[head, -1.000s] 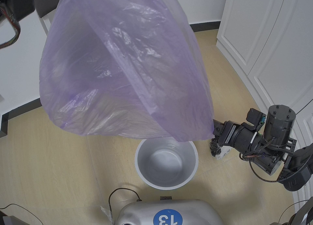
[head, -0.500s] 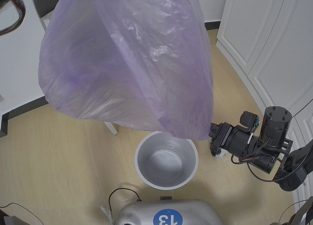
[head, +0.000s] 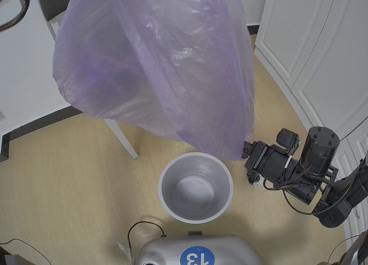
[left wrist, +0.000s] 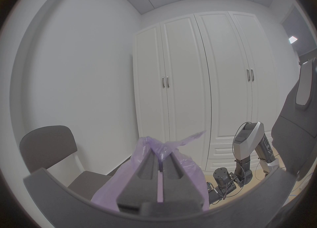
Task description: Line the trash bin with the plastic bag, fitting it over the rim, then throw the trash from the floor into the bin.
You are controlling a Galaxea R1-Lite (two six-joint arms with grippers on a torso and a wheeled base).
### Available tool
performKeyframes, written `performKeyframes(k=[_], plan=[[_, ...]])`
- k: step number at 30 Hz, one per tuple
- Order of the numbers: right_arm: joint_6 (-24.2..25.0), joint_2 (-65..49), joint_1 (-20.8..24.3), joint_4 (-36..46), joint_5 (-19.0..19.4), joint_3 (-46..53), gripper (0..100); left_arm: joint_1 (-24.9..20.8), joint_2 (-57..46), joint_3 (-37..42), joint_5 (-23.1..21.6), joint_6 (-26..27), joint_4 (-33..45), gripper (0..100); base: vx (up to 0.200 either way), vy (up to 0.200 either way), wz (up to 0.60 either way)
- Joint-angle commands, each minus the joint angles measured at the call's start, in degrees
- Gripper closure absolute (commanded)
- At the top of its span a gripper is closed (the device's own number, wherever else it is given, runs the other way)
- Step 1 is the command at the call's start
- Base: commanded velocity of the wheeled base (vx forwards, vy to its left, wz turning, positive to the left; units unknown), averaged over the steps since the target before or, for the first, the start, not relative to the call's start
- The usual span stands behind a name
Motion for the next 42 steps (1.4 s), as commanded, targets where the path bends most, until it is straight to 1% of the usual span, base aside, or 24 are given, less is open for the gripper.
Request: performKeyframes(k=[1, 4, 5, 10, 11, 13, 15, 16, 17, 19, 22, 24, 25, 26, 27, 29, 30, 31, 32, 35, 37, 40, 41, 42], plan=[[-0.01, 1.40, 0.29, -1.31, -0.11, 0.02, 0, -0.01, 0.21, -0.04, -0.01, -0.02, -0.01, 100, 0.000, 0.000, 0.00], [-0.19, 1.93, 0.29, -3.77, -0.19, 0.64, 0, -0.01, 0.21, 0.05, -0.01, -0.02, -0.01, 100, 0.000, 0.000, 0.00], [-0.19, 2.10, 0.29, -4.30, -0.19, 0.72, 100, 0.08, 0.21, 0.14, -0.01, -0.02, -0.01, 100, 0.000, 0.000, 0.00], [-0.63, 1.57, 0.29, -4.65, -0.81, 1.34, 100, 0.08, -0.14, 1.45, 0.08, -0.10, -0.01, 100, 0.000, 0.000, 0.00], [-1.07, 1.49, 0.29, -4.65, -0.99, 1.52, 100, 0.08, -0.23, 1.81, 0.08, -0.10, -0.01, 100, 0.000, 0.000, 0.00], [-3.71, 1.49, 0.55, -4.74, -1.69, 2.04, 100, 0.08, -0.23, 2.51, 0.26, -0.28, -0.01, 100, 0.000, 0.000, 0.00], [-6.26, 1.31, 1.25, -4.83, -3.10, 2.66, 100, 0.08, -0.23, 3.12, 0.61, -0.28, -0.10, 100, 0.000, 0.000, 0.00], [-8.19, 0.87, 1.52, -5.35, -4.94, 3.01, 100, 0.16, -0.40, 3.65, 1.14, -0.37, -0.01, 100, 0.000, 0.000, 0.00], [-9.24, 0.43, 1.52, -5.71, -6.35, 3.01, 100, 0.34, -0.40, 4.09, 1.66, -0.37, -0.01, 100, 0.000, 0.000, 0.00], [-10.74, -0.18, 1.52, -5.53, -7.84, 3.10, 100, 0.60, -0.75, 4.88, 2.19, -0.72, 0.08, 100, 0.000, 0.000, 0.00], [-14.87, -0.54, 0.81, -5.71, -10.65, 5.21, 100, 0.69, -1.37, 5.85, 2.28, -2.65, 0.08, 100, 0.000, 0.000, 0.00], [-17.33, -1.15, 0.72, -6.32, -13.29, 7.76, 100, 0.96, -1.90, 6.29, 2.54, -4.76, 0.60, 100, 0.000, 0.000, 0.00], [-18.12, -1.68, 0.81, -6.50, -14.26, 8.72, 100, 1.75, -2.25, 6.55, 2.72, -5.55, 0.96, 100, 0.000, 0.000, 0.00], [-19.00, -2.29, 0.81, -6.41, -15.05, 9.87, 100, 4.21, -2.34, 6.90, 2.81, -6.08, 1.75, 100, 0.000, 0.000, 0.00], [-19.70, -2.56, 0.72, -6.50, -15.40, 10.74, 100, 7.46, -2.07, 7.17, 2.89, -6.08, 2.98, 100, 0.000, 0.000, 0.00], [-21.46, -3.00, 0.72, -6.58, -15.84, 12.68, 100, 16.16, -1.63, 7.87, 2.10, -6.35, 6.23, 100, 0.000, 0.000, 0.00], [-22.43, -3.08, 0.64, -6.58, -16.10, 13.47, 100, 19.68, -1.28, 8.75, 1.93, -6.61, 7.99, 100, 0.000, 0.000, 0.00], [-22.51, -3.08, 0.64, -6.58, -16.10, 13.56, 100, 20.03, -1.28, 8.84, 1.93, -6.61, 8.25, 100, 0.000, 0.000, 0.00], [-23.22, -3.00, 0.37, -6.67, -16.63, 14.35, 100, 21.87, -1.28, 10.51, 1.66, -7.31, 9.48, 100, 0.000, 0.000, 0.00], [-23.75, -3.00, 0.29, -8.08, -19.27, 16.28, 100, 22.58, -3.30, 16.84, 1.31, -14.17, 9.66, 100, 0.000, 0.000, 0.00], [-24.10, -3.26, 0.37, -9.84, -20.94, 18.30, 100, 22.75, -5.15, 19.91, 1.22, -16.80, 9.48, 100, 0.000, 0.000, 0.00], [-24.71, -3.61, 0.29, -12.30, -21.55, 20.15, 100, 23.46, -6.38, 21.93, 0.43, -17.77, 8.95, 100, 0.000, 0.000, 0.00], [-24.45, -3.61, 0.11, -15.81, -21.99, 22.26, 100, 25.48, -7.70, 23.78, -2.03, -17.86, 7.99, 100, 0.000, 0.000, 0.00], [-24.36, -3.52, -0.15, -17.39, -22.34, 23.22, 100, 26.27, -8.14, 24.31, -3.17, -17.77, 7.55, 100, 0.000, 0.000, 0.00]])
